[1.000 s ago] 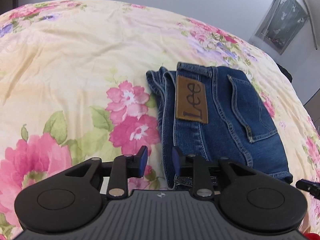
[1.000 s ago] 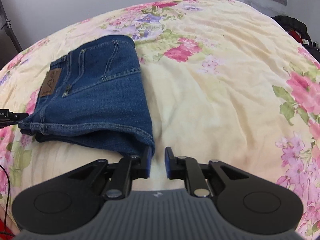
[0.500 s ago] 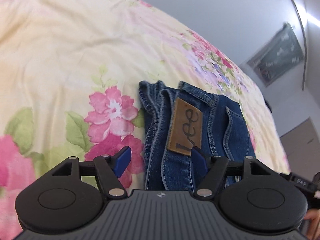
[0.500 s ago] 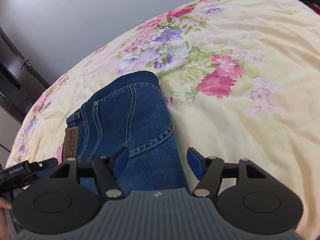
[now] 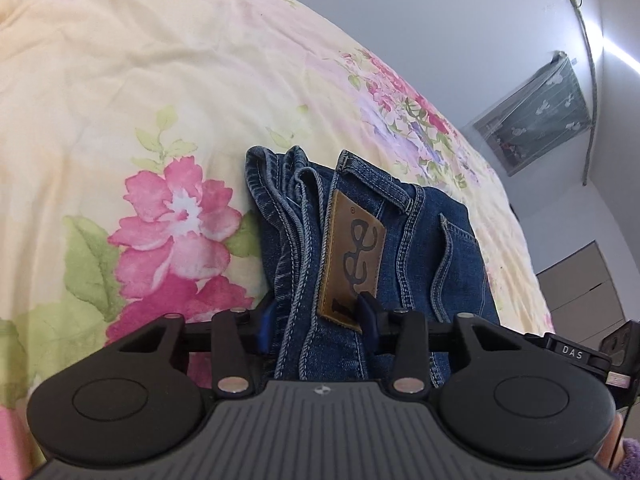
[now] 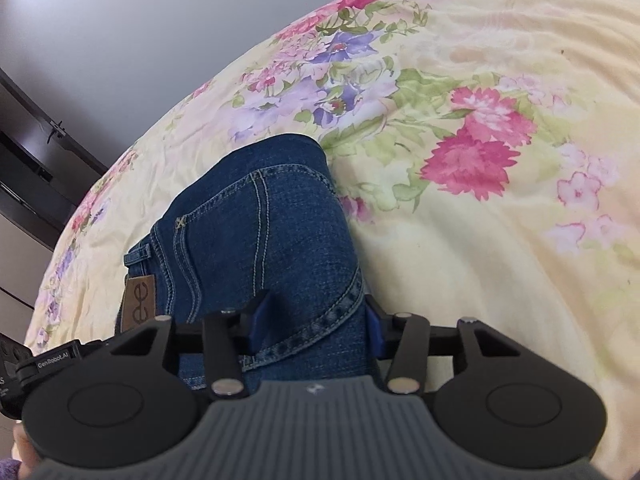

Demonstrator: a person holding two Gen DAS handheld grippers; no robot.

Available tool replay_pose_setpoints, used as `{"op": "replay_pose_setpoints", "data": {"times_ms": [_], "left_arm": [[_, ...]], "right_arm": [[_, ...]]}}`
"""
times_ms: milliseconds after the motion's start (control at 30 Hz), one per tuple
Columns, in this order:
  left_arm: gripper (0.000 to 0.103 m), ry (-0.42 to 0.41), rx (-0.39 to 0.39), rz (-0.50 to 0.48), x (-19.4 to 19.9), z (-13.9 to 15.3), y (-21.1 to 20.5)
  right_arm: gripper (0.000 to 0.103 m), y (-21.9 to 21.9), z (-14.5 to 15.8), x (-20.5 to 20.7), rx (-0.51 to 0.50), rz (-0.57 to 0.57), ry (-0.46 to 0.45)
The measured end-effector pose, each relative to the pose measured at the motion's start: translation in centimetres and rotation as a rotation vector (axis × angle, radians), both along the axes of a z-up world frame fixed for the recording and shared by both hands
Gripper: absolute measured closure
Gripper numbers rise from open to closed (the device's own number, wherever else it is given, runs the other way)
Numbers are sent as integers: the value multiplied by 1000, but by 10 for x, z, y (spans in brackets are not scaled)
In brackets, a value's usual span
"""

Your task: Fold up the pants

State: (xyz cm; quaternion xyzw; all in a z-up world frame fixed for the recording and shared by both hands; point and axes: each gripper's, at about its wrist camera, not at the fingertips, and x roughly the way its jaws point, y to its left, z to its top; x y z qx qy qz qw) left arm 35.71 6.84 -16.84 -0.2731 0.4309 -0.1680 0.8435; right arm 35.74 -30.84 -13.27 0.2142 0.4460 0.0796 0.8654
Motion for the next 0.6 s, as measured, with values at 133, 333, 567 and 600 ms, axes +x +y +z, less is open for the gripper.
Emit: {"op": "replay_pose_setpoints", "data": {"times_ms": [133,333,567,600], "left_arm": [[41,-54,167,16,-22,30,-5],[29,-149,375,41,-79,86,-26],[21,-199,503,51,-141,120,-54],[21,-206,515,51,-147,122,-57]], "right_arm": [[46,23,29,-26,-209,21,-97],[39,57,78,-97,-351,71,-250],[38,81,96,-179,-371,66,-307],[38,83,96,-188,-365,65,-311]]}}
